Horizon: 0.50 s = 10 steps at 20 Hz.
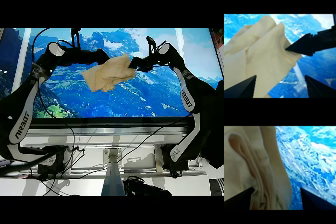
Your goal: Fold the clothes and pants, and hang the long-sleeved shirts on hangers.
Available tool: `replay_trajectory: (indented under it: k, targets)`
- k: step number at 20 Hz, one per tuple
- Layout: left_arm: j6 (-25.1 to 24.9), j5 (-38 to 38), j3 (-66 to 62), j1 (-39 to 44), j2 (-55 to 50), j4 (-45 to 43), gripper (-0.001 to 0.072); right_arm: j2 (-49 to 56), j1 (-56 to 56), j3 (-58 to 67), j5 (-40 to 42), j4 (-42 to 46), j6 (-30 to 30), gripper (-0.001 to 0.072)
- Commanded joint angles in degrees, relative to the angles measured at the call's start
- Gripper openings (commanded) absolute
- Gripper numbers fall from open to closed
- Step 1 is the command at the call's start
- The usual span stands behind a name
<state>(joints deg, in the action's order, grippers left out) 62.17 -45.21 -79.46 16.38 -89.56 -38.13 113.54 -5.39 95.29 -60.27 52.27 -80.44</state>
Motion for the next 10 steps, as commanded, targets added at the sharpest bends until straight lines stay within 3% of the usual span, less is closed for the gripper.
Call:
replay_trajectory:
  k: [1, 5, 7, 9, 10]
  targets:
    - [0.00, -0.09, -0.02, -0.04, -0.02, -0.02, 0.0715, 3.17, 0.26, 0.00, -6.14, -11.41, -0.55, 0.0669]
    - [-0.02, -0.55, -0.02, -0.55, 0.00, -1.51, 0.0714, 5.07, -2.29, 0.00, -7.34, -21.86, 4.92, 0.0662]
    - [0.00, -1.51, -0.02, -1.27, 0.04, -5.05, 0.0711, 4.90, -3.98, 0.02, -4.33, -21.97, 8.90, 0.0454]
    - [0.00, -2.21, -0.04, -2.29, 0.37, -9.38, 0.0708, 4.57, -4.42, 0.44, -2.03, -21.79, 9.77, 0.0080]
    - [0.00, -2.23, -0.04, -2.99, 0.81, -11.82, 0.0707, 4.31, -3.96, 1.38, -1.97, -21.14, 9.77, 0.0018]
